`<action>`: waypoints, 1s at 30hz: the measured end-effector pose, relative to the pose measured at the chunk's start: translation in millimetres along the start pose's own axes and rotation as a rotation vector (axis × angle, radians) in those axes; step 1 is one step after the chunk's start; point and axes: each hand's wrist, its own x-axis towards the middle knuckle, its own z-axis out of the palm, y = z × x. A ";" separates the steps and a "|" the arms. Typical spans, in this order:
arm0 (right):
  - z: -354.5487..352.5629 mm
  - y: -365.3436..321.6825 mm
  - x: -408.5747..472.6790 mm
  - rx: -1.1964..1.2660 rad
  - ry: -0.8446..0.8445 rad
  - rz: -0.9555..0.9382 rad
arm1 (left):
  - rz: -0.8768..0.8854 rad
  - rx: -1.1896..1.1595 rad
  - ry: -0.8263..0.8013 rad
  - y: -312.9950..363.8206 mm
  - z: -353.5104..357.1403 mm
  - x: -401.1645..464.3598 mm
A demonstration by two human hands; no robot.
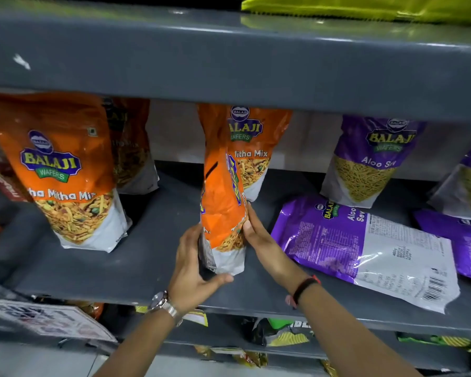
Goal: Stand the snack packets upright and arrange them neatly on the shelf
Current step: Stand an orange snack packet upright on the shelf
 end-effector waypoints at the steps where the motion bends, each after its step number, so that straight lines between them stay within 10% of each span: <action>1: 1.7 2.2 -3.2 0.013 0.020 -0.016 | -0.024 0.037 0.006 0.9 -3.0 4.7; 7: -10.5 7.3 -23.4 -0.131 0.394 -0.074 | -0.225 -0.169 0.077 -20.3 -44.7 17.3; 13: -22.7 2.1 6.0 -0.137 0.053 -0.012 | -0.232 -0.163 0.005 -13.7 -31.9 9.5; 22: -10.5 7.3 -10.4 -0.222 0.177 0.002 | -0.241 -0.116 -0.039 -32.7 -29.0 20.2; 30: -87.3 -18.9 -39.6 -0.408 0.353 -0.070 | -0.232 -0.079 0.550 45.9 46.8 -17.3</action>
